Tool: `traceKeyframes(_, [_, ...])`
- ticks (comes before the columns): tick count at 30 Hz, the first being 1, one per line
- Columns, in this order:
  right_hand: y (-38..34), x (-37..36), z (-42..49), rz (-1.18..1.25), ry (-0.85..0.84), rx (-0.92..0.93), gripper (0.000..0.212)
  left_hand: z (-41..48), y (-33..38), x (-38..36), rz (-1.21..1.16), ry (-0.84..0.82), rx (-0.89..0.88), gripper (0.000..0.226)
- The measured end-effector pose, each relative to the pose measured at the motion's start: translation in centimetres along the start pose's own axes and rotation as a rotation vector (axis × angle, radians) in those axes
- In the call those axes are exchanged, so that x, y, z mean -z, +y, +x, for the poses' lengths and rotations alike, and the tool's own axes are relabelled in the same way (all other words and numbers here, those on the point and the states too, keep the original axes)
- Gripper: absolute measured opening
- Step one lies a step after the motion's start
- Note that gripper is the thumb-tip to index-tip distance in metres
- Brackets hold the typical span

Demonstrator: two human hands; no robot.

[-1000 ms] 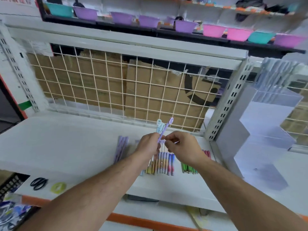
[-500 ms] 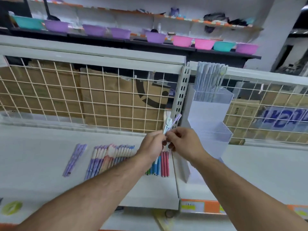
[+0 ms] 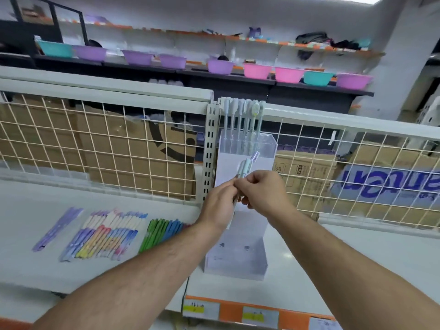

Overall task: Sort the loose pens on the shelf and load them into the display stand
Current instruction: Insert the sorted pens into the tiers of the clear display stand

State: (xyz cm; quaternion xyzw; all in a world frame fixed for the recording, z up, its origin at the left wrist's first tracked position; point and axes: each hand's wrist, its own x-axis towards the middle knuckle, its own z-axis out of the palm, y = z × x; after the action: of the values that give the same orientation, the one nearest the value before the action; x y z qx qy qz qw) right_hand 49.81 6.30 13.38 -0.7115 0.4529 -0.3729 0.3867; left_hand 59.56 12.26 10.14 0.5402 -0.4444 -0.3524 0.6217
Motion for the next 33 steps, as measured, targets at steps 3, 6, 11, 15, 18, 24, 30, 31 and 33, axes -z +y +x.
traceKeyframes(3, [-0.2, 1.3, 0.4, 0.023, -0.007, 0.002, 0.025, 1.1, -0.1, -1.0, 0.001, 0.003, -0.009, 0.032])
traceKeyframes(6, [-0.6, 2.2, 0.8, 0.024, -0.006, 0.007, 0.02, 2.5, -0.5, -1.3, -0.007, -0.012, 0.015, 0.024])
traceKeyframes(11, [-1.7, 3.8, 2.1, 0.011, 0.033, 0.008, 0.017, 4.7, -0.1, -1.5, 0.007, -0.039, 0.035, 0.014])
traceKeyframes(15, [-2.6, 5.2, 3.7, -0.029, 0.097, 0.023, 0.018, 6.1, 0.4, -1.2, 0.018, -0.082, -0.018, 0.013])
traceKeyframes(18, [-3.3, 5.8, 4.9, -0.081, 0.132, 0.017, 0.014, 7.2, 0.3, -0.7, -0.011, -0.097, -0.015, 0.012])
traceKeyframes(24, [-5.5, 6.7, 7.4, -0.164, 0.217, 0.065, 0.01, 8.3, -1.0, -0.6, -0.01, -0.082, -0.035, 0.018])
traceKeyframes(30, [-7.8, 7.2, 9.9, -0.187, 0.294, 0.131, 0.015, 8.1, -0.9, -0.3, -0.075, -0.09, -0.013, 0.021])
traceKeyframes(31, [-8.1, 7.2, 10.3, -0.184, 0.313, 0.148, 0.017, 8.1, -0.9, -0.3, -0.086, -0.085, -0.005, 0.021])
traceKeyframes(33, [-8.3, 7.2, 11.1, -0.19, 0.336, 0.168, 0.017, 8.3, -0.9, -0.2, -0.098, -0.077, 0.011, 0.022])
